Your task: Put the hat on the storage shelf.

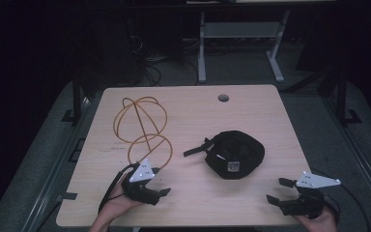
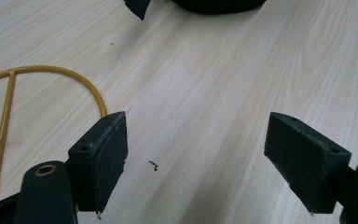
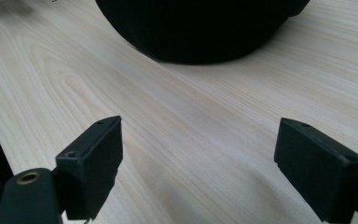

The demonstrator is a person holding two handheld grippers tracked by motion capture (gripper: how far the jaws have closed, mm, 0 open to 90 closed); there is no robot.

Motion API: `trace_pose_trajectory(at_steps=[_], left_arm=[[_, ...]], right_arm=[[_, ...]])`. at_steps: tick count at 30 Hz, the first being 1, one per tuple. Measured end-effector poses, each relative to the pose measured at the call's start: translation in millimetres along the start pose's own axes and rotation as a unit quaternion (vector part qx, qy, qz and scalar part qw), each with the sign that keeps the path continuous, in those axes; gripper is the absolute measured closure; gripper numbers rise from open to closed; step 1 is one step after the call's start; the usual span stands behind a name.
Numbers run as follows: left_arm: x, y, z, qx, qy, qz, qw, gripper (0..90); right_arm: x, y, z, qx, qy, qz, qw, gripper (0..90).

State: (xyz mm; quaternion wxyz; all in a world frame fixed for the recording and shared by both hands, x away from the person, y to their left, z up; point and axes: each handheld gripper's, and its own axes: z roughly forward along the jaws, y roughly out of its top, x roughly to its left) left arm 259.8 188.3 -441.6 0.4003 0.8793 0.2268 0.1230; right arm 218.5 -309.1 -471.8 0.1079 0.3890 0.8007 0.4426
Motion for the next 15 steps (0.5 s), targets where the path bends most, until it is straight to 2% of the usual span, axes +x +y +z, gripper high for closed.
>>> trace_pose_trajectory(at_steps=[10,15], left_arm=[[-3.4,6.2,-1.8,-0.003,-0.01,0.001,0.9999,22.3],[-8.2,21.2,-2.8,-0.013,-0.025,0.006,0.9996,22.2]], right_arm=[[1.7,0.1,1.4,0.003,0.003,0.005,1.0,14.6],[3.5,3.0,1.6,0.002,0.008,0.002,1.0,14.4]])
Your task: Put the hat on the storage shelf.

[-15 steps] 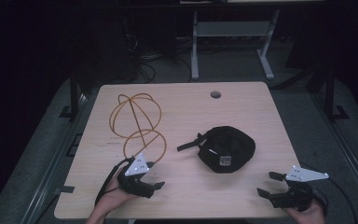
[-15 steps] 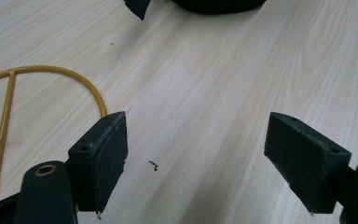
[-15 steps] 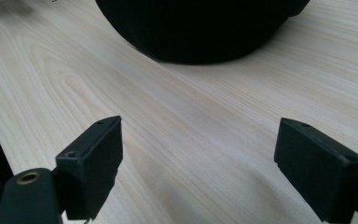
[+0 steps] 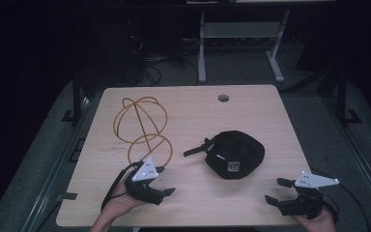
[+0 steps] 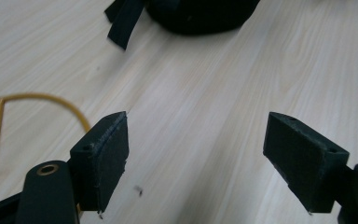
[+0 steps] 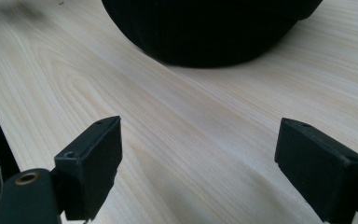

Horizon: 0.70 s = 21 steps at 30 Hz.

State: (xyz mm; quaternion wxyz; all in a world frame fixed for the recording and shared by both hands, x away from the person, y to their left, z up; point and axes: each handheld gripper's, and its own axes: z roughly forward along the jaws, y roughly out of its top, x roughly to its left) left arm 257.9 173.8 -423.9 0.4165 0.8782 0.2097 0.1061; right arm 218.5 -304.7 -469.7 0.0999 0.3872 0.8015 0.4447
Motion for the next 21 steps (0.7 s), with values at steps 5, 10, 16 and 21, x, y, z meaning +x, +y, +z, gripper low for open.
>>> trace_pose_trajectory(at_steps=[5,10,16,21], left_arm=[[-3.9,21.4,2.5,0.001,-0.016,0.013,0.9998,22.3],[-6.3,39.8,8.5,0.007,-0.028,0.024,0.9993,22.7],[-10.1,65.9,15.3,0.007,-0.039,0.042,0.9984,23.6],[-11.4,91.8,24.6,0.012,-0.048,0.062,0.9969,24.2]], right_arm=[[0.5,0.0,-1.1,-0.003,0.001,0.0,1.0,14.5],[-0.9,-0.1,-0.8,-0.002,0.005,0.0,1.0,14.5],[-0.6,-0.6,-1.2,-0.001,0.008,-0.002,1.0,14.5],[-1.2,-0.4,-1.1,0.0,0.01,-0.002,0.9999,14.6]])
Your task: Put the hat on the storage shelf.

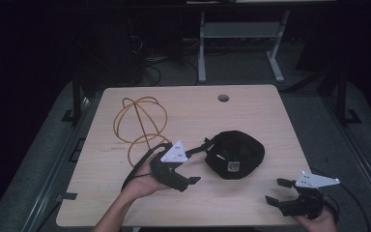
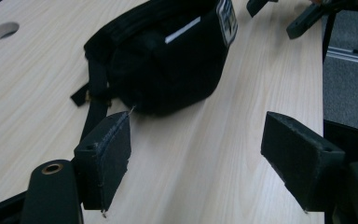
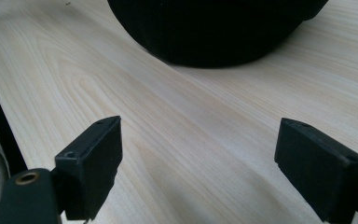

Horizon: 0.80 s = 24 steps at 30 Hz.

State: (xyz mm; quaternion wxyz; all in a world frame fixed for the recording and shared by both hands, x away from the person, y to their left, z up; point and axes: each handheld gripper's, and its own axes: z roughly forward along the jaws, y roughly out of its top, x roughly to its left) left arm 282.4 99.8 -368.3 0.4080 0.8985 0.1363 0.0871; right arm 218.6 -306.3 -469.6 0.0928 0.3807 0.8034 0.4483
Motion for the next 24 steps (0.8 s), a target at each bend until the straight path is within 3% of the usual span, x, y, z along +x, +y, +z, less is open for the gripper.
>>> trace_pose_trajectory(at_steps=[7,14,20,24], left_arm=[[3.7,22.7,15.8,0.003,-0.023,0.008,0.9997,24.4],[7.6,42.9,36.9,0.017,-0.029,0.031,0.9989,24.2],[8.7,56.8,55.9,0.037,-0.045,0.048,0.9971,25.0],[10.3,62.8,71.2,0.064,-0.059,0.063,0.9942,29.3]], right_arm=[[0.0,-0.5,0.2,0.0,0.003,0.0,1.0,14.6],[-0.5,-0.2,0.7,0.003,0.008,-0.003,1.0,14.6],[0.1,0.9,0.6,0.001,0.01,-0.006,0.9999,14.6],[0.0,1.1,2.0,0.004,0.014,-0.008,0.9999,14.7]])
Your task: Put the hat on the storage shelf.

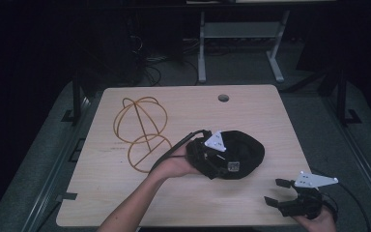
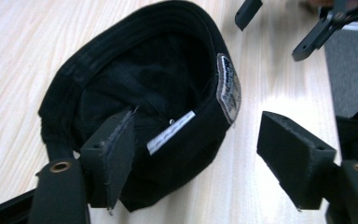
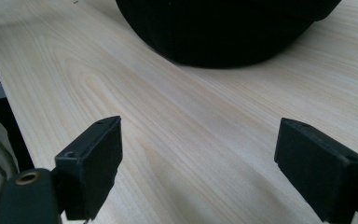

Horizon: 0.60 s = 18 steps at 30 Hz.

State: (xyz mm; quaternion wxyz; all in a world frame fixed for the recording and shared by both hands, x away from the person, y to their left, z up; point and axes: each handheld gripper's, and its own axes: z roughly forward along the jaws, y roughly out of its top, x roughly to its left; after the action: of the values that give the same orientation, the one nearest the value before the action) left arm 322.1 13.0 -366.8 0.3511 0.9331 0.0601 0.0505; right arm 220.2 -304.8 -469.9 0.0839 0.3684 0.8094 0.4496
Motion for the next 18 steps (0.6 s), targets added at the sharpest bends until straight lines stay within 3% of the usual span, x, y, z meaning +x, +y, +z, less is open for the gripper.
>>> trace_pose_trajectory(at_steps=[5,8,11,16,18], left_arm=[[5.3,-0.3,12.8,0.03,-0.008,0.001,0.9995,37.8],[5.6,-0.1,17.8,0.033,-0.016,-0.003,0.9993,45.6],[1.9,1.0,22.1,0.048,-0.018,0.014,0.9986,51.7],[-0.1,2.0,26.7,0.044,-0.029,0.021,0.9984,74.3],[0.0,2.4,26.9,0.044,-0.027,0.023,0.9984,76.1]], right_arm=[[0.3,0.2,-0.7,-0.002,0.0,-0.002,1.0,14.8],[-0.2,-0.2,0.4,0.001,0.001,0.0,1.0,14.7],[-0.2,-0.2,1.3,0.003,0.001,-0.003,1.0,14.7],[0.3,-0.4,2.9,0.003,0.002,-0.003,1.0,14.7],[0.7,-0.4,3.3,0.005,0.003,-0.002,1.0,14.8]])
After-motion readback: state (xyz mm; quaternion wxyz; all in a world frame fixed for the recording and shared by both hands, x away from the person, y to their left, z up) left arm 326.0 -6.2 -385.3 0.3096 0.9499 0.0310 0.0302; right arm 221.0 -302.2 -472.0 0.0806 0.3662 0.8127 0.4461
